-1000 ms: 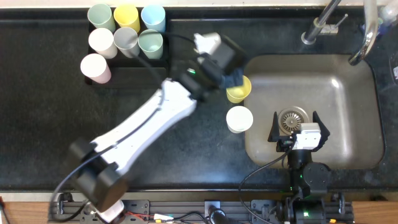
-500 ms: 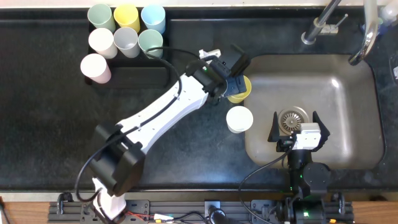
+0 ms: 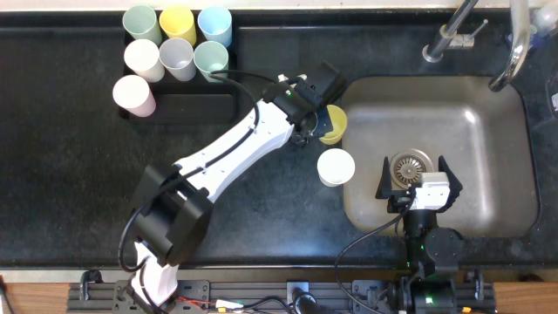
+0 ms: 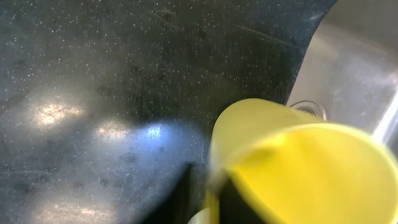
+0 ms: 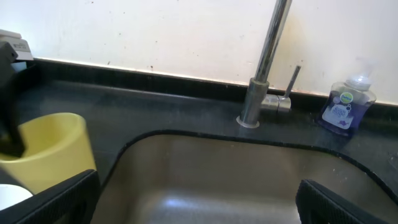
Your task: Store Cups
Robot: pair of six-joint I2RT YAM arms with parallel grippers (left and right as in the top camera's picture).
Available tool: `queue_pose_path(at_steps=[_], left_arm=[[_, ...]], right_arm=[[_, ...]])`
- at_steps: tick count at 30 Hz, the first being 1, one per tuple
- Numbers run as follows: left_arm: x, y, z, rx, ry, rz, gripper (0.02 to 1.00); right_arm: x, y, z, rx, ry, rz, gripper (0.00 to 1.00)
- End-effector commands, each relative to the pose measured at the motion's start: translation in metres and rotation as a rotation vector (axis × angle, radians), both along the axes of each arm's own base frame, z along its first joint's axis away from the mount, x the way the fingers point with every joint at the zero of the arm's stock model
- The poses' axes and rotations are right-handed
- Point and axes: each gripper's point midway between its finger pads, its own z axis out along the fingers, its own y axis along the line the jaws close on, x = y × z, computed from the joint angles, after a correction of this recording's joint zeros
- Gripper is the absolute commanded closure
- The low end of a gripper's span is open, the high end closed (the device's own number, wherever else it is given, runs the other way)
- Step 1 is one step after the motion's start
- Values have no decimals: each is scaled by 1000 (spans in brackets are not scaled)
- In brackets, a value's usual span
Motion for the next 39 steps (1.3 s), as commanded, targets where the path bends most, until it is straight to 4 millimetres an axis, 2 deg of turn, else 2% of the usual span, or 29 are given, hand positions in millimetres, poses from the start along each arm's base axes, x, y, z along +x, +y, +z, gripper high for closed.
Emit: queue_pose_path(at_steps=[1, 4, 8, 11, 13, 15, 18, 21, 24, 32, 39], left_arm=[[11, 4, -1, 15, -34, 29, 982], [22, 12, 10, 19, -56, 58, 982], [42, 45, 47, 26, -103, 138, 982], [56, 86, 78, 2, -129, 228, 982], [63, 121, 96, -17, -133, 301, 982], [65, 158, 109, -37, -114, 376, 982], [60, 212, 118, -50, -65, 490, 982], [49, 258, 113, -25, 12, 595, 982], [42, 285, 99, -11, 64, 659, 982], [29, 312, 64, 16, 139, 730, 982], [29, 325, 53, 26, 144, 761, 982]], right_arm=[[0, -2, -3, 4, -2, -9, 3], [0, -2, -3, 4, -2, -9, 3], [0, -2, -3, 4, -2, -9, 5], [0, -2, -3, 4, -2, -9, 3], [0, -2, -3, 4, -2, -9, 3], [0, -2, -3, 4, -2, -9, 3], [0, -2, -3, 4, -2, -9, 3], [0, -2, -3, 4, -2, -9, 1], [0, -2, -3, 4, -2, -9, 3], [0, -2, -3, 4, -2, -9, 5], [0, -2, -3, 4, -2, -9, 3]])
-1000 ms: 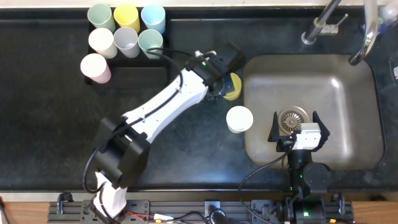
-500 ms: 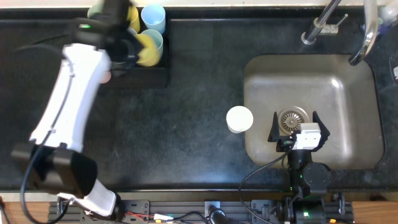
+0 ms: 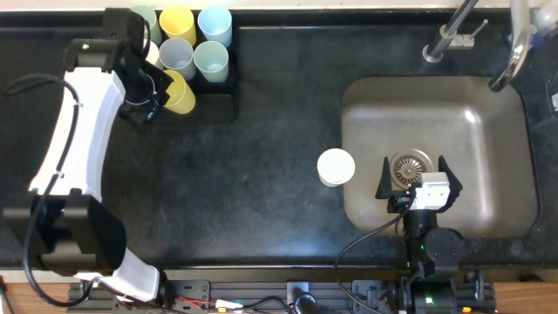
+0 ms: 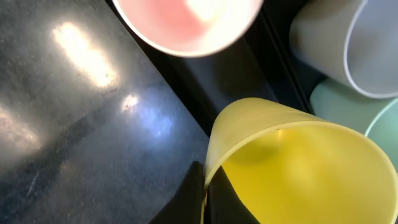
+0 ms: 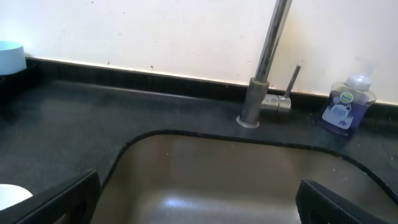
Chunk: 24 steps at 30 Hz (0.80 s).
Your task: Store Cups
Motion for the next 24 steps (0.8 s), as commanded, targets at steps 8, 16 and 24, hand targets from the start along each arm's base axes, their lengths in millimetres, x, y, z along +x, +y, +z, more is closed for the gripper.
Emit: queue_pose_path(at_steps=[8, 16, 24], left_arm=[[18, 12, -21, 7, -18, 34, 982], [16, 16, -30, 31, 13, 35, 982], [18, 18, -45, 46, 46, 37, 982]], right_arm=[[0, -2, -3, 5, -2, -9, 3], [0, -2, -3, 5, -2, -9, 3], [0, -2, -3, 4, -2, -9, 3]])
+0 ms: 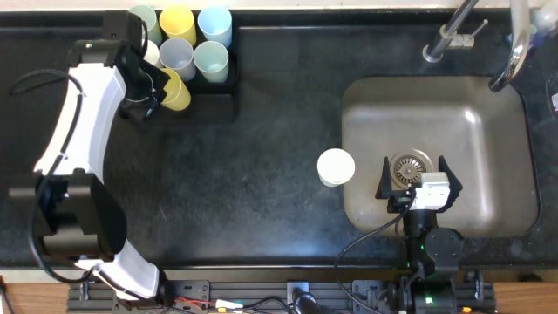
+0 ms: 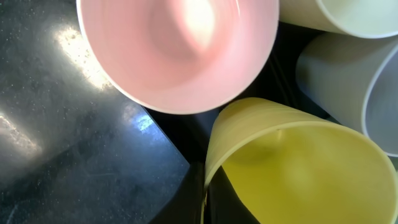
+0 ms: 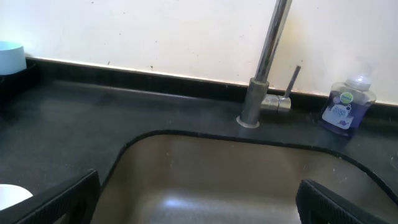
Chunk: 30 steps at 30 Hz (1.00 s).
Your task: Store Cups
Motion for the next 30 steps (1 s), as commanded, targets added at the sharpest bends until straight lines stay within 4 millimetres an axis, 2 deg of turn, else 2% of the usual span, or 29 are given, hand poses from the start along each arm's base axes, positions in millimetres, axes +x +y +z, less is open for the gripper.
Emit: queue_pose_path(at_steps=[1, 5, 21, 22, 23, 25, 26, 30], left_arm=[[0, 6, -20, 23, 47, 13, 982], [2, 5, -30, 27, 61, 9, 982], [6, 6, -42, 56, 74, 4, 980], [6, 5, -42, 56, 74, 2, 919], [7, 4, -42, 56, 74, -1, 781], [6, 3, -42, 55, 74, -3, 382], [6, 3, -42, 55, 74, -4, 253], [7, 1, -37, 55, 62, -7, 66]], right_arm=[[0, -2, -3, 5, -1, -8, 3], [0, -2, -3, 4, -1, -8, 5], [0, -2, -3, 5, -1, -8, 3], [0, -2, -3, 4, -1, -8, 5], [0, -2, -3, 5, -1, -8, 5], [0, -2, -3, 5, -1, -8, 3], [0, -2, -3, 4, -1, -8, 3], [0, -2, -3, 5, -1, -8, 5]])
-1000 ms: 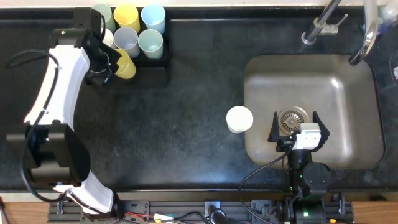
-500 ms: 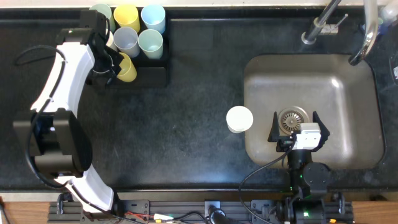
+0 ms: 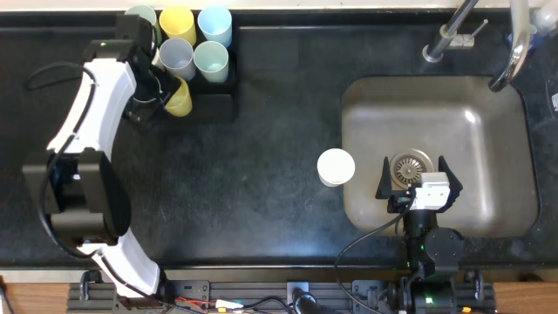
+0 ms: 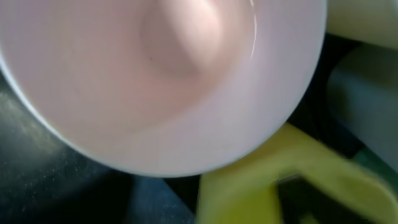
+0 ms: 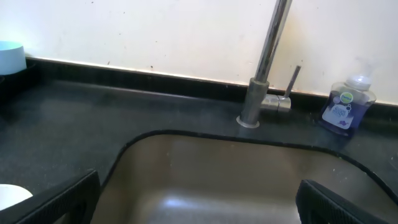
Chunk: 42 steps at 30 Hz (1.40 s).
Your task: Store Cups
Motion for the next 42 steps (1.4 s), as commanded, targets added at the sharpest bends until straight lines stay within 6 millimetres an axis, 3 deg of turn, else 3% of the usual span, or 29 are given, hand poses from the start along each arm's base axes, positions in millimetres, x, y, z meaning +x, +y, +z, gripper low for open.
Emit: queue_pose_path(at_steps=[1, 6, 11, 13, 16, 20, 22, 24, 26, 28, 32, 36, 38, 42], left_arm=[[-1, -2, 1, 22, -2, -6, 20], [-1, -2, 32, 23, -78, -10, 20], [-17, -6, 91, 17, -197, -17, 20], [-38, -8, 122, 33, -236, -45, 20], [-91, -7, 167, 84, -262, -184, 20], [-165, -10, 198, 130, -301, -359, 20], [-193, -8, 195, 176, -341, -460, 20], [-200, -8, 183, 250, -415, -615, 23], [-191, -13, 169, 376, -544, -833, 20], [-172, -15, 159, 525, -699, -924, 20], [-145, -26, 157, 729, -1047, -941, 20], [-149, -33, 170, 870, -1353, -870, 20], [-157, -34, 169, 903, -1417, -850, 20], [-165, -34, 142, 900, -1414, -853, 20]], right_arm=[[0, -2, -3, 4, -1, -9, 5], [0, -2, -3, 4, -1, -9, 3], [0, -2, -3, 4, -1, -9, 3], [0, -2, -3, 4, -1, -9, 3], [0, -2, -3, 4, -1, -9, 3], [0, -2, -3, 4, -1, -9, 3], [0, -2, -3, 4, -1, -9, 3], [0, -2, -3, 4, -1, -9, 5], [0, -2, -3, 4, -1, -9, 3], [0, -2, -3, 4, -1, -9, 5], [0, -2, -3, 4, -1, -9, 5], [0, -2, -3, 4, -1, -9, 3], [0, -2, -3, 4, -1, -9, 3], [0, -2, -3, 4, -1, -9, 5]])
